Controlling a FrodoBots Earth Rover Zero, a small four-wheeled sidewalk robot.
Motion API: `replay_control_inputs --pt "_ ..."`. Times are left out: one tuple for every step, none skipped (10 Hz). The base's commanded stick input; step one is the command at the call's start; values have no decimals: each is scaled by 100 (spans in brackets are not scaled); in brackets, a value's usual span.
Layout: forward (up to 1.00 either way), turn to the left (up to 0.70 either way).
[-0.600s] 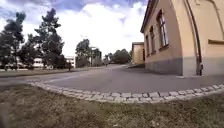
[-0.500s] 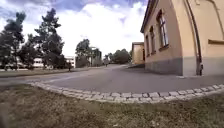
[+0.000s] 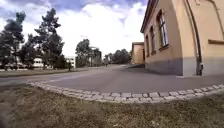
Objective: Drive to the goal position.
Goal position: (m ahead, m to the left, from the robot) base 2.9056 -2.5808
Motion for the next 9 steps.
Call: replay_control_inputs --pt "70 0" --pt "70 0" --pt "70 0" --pt "70 0" --pt "70 0" --pt "70 0" --pt "0 0" --pt "0 0" --pt "0 0"
